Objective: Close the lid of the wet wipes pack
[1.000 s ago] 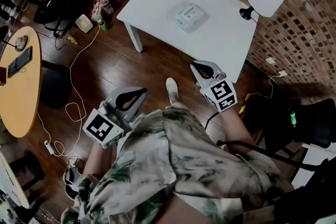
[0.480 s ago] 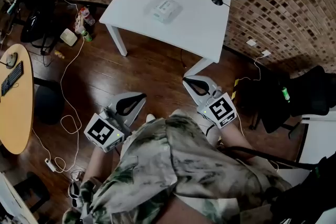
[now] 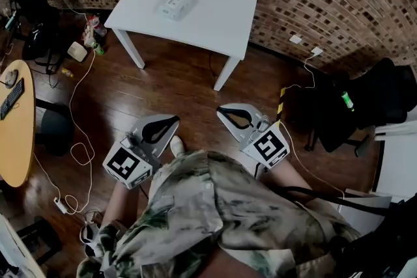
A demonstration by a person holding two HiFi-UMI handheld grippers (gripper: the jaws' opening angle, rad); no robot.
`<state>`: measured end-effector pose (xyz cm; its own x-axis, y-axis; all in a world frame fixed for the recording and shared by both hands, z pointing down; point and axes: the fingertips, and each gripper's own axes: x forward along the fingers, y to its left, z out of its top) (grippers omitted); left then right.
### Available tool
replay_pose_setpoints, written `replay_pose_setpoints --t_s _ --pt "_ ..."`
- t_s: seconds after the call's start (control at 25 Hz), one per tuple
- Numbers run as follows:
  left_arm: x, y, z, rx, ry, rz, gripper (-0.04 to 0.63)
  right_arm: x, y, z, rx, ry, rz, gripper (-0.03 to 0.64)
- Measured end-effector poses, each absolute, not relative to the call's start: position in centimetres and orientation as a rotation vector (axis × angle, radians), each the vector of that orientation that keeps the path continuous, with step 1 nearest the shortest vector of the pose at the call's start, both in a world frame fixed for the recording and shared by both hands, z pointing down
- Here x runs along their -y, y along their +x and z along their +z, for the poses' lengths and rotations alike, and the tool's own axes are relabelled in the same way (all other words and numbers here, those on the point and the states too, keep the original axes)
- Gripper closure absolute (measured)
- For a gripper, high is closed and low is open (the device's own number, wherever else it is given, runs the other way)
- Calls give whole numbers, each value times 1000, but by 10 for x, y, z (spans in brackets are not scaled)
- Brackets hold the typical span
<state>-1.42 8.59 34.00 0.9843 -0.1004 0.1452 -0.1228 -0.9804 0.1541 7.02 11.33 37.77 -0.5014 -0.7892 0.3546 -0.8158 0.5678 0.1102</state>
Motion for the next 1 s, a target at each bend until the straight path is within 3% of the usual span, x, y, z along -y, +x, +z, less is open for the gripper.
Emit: replay_pose_setpoints --t_s 0.44,0.84,1.0 --pt "-241 1 342 312 2910 294 594 -262 93 384 2538 1183 107 615" --pt "-309 -8 330 292 2944 340 594 -326 80 384 2549 1226 94 612" --pt "-333 -29 326 281 2956 314 594 -345 51 379 2565 1215 90 572"
